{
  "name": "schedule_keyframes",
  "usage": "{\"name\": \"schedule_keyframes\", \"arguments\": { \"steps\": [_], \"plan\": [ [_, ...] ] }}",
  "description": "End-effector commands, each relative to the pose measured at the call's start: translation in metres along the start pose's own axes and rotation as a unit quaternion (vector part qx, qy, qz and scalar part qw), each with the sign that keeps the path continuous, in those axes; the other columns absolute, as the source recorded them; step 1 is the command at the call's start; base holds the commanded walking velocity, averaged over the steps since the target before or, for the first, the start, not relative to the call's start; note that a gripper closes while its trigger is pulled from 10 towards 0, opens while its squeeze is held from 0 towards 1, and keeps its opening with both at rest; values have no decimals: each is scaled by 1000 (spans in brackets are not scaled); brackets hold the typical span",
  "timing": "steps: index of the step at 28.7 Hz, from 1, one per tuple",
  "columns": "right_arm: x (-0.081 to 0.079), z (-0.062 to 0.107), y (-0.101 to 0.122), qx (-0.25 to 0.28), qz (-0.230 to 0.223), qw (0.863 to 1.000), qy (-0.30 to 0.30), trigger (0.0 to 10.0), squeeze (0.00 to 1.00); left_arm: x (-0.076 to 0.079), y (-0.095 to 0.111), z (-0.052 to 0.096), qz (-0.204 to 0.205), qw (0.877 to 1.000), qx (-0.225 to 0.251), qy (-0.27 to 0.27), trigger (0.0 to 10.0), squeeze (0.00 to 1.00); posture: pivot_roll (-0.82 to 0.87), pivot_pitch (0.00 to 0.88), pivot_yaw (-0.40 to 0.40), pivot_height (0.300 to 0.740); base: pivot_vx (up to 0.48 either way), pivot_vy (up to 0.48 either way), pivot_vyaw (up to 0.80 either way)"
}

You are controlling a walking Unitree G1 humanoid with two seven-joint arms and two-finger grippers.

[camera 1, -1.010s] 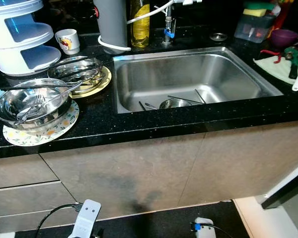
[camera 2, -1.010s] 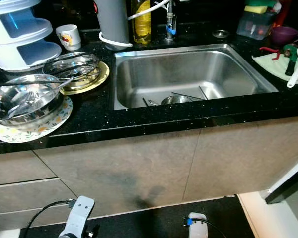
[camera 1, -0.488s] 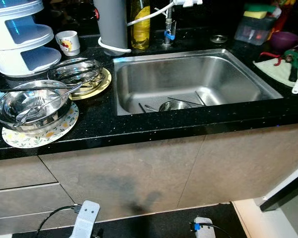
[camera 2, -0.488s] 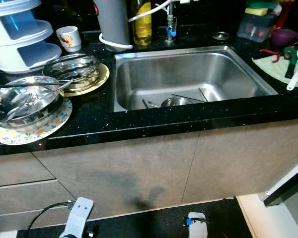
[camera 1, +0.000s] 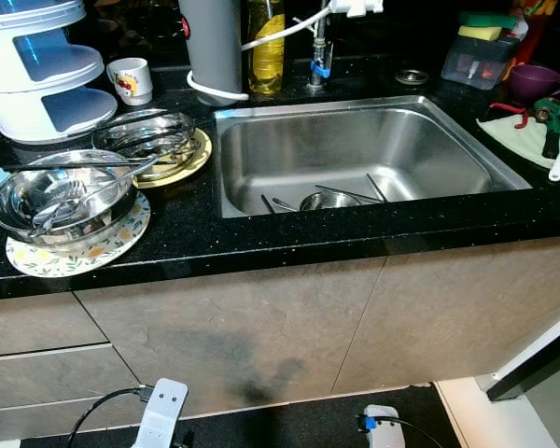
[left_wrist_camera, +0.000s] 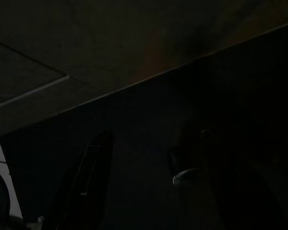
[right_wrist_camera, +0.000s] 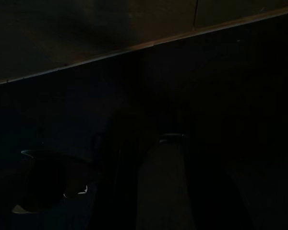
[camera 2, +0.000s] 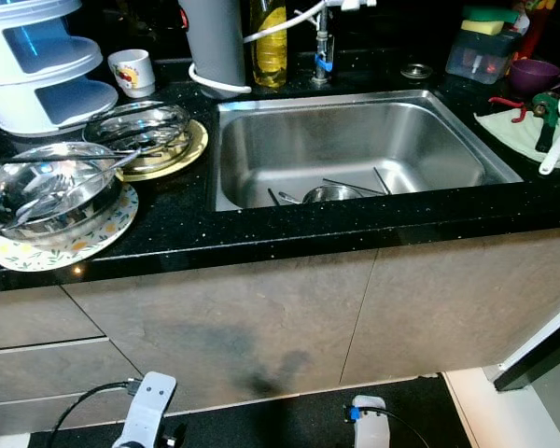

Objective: Kitchen organization

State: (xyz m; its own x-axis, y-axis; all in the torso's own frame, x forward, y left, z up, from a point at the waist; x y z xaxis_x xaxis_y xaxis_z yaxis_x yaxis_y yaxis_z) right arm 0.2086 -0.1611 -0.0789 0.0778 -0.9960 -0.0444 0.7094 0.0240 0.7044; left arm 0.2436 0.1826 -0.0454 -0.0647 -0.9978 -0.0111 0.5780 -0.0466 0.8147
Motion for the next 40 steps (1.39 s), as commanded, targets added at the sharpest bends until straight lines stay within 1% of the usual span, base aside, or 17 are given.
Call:
{"name": "schedule_keyframes", "arguments": {
  "steps": [1, 4, 7, 12, 15, 24, 40],
  "plan": [
    [0, 2, -9, -13, -3, 1000, -1, 10000, 0, -2, -10, 3, -1, 1000, -17, 4, 10000, 0, -39, 189, 8, 740, 0, 0, 0],
    [0, 2, -9, -14, -4, 1000, -1, 10000, 0, 0, -11, 2, -8, 1000, -19, -1, 10000, 0, -44, 188, 10, 740, 0, 0, 0],
    [1, 3, -11, -18, -4, 1000, -2, 10000, 0, 5, -13, 2, -35, 999, -28, -17, 10000, 0, -46, 185, 8, 740, 0, 0, 0],
    [2, 3, -12, -22, -2, 1000, -5, 10000, 0, 6, -15, 2, -30, 999, -32, -18, 10000, 0, -52, 182, 7, 740, 0, 0, 0],
    [2, 3, -13, -24, -2, 1000, -6, 10000, 0, 6, -16, 2, -20, 999, -31, -13, 10000, 0, -51, 181, 6, 740, 0, 0, 0],
    [0, 2, -9, -17, 4, 1000, -1, 10000, 0, 6, -17, 2, -4, 999, -31, -4, 10000, 0, -55, 181, -1, 740, 0, 0, 0],
    [-1, 1, -8, -15, 6, 1000, 1, 10000, 0, 7, -13, 0, -2, 1000, -25, -9, 10000, 0, -54, 184, 2, 740, 0, 435, 0]
  ]
}}
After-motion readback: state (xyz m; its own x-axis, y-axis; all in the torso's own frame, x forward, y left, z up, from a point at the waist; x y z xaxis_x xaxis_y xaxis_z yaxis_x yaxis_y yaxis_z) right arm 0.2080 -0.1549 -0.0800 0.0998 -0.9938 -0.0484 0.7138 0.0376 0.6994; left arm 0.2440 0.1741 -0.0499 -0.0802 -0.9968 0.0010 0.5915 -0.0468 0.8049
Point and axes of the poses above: a point about 5 cm out from each wrist's last joint towards the gripper, its own z axis pointing back from the gripper into the wrist, its own y axis along the axis of the wrist's last joint, x = y × z, the point moved 1 cm from there along -z, pointing out of the wrist towards the gripper, and after that the axes turned 9 degrees about z, right-handed, at the moved point
